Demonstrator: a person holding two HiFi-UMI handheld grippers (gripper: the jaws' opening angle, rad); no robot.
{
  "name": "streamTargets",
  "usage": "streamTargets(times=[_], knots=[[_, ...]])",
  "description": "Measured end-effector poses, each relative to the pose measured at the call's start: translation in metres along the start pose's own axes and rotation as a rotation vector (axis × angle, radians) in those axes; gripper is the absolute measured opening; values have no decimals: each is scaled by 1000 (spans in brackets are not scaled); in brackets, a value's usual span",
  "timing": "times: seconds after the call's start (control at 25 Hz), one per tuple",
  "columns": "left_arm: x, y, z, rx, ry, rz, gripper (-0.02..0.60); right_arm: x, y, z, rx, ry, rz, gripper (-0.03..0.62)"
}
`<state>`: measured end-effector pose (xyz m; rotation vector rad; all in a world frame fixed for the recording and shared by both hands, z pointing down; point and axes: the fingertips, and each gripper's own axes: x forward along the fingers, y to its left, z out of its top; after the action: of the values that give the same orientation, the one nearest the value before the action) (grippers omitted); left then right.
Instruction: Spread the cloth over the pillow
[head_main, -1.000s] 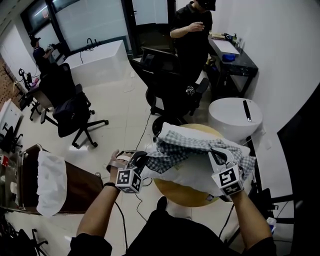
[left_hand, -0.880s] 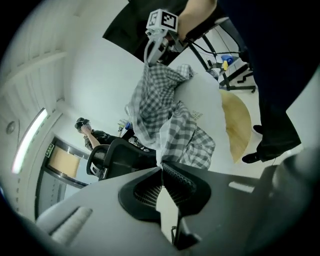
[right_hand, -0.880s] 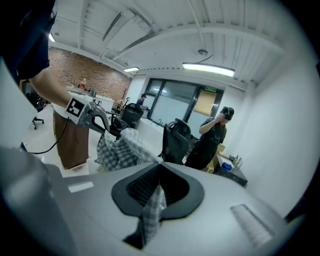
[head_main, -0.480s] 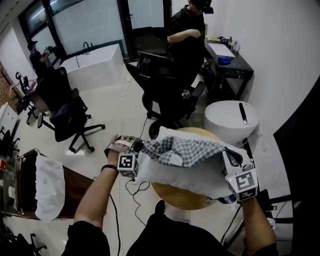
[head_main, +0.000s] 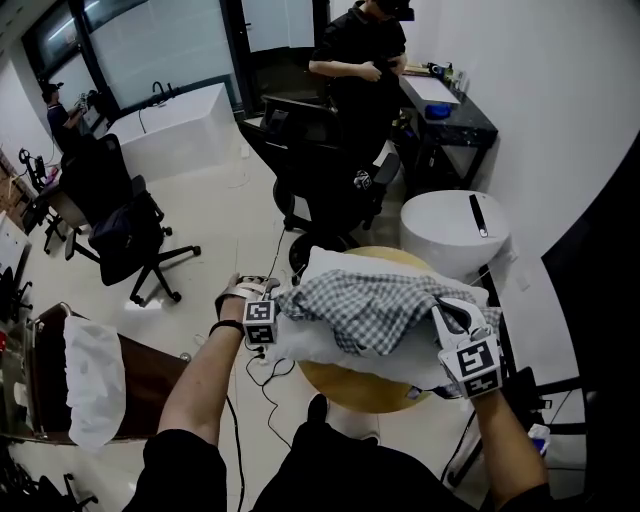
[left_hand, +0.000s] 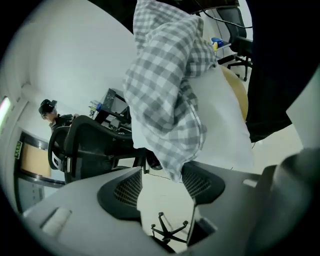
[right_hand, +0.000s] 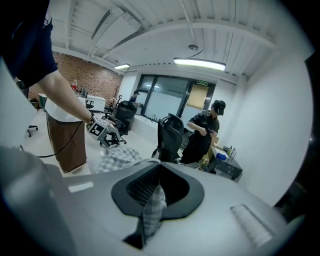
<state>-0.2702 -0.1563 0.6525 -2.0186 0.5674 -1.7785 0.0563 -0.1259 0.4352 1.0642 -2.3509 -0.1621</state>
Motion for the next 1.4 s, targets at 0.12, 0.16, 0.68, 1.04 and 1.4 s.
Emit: streamTargets(times=[0.12,0.16,0.68,1.04,1.4], knots=[[-12,-1,-4,-7,-34,13,258,3,4,-2,-12,9,15,9],[-22,0,-2,-21,-57,32,258,4,6,-2,-22,11,20,9],[-76,-102,188,186,-349,70,176,6,13,12,-45,-22,53,9],[-27,-104,193,165,-234,68,168,2,21,11,-49,-20,66,9],[-75,-85,186,72,-295,145,6,-11,22,5,-57,-20,75,9]])
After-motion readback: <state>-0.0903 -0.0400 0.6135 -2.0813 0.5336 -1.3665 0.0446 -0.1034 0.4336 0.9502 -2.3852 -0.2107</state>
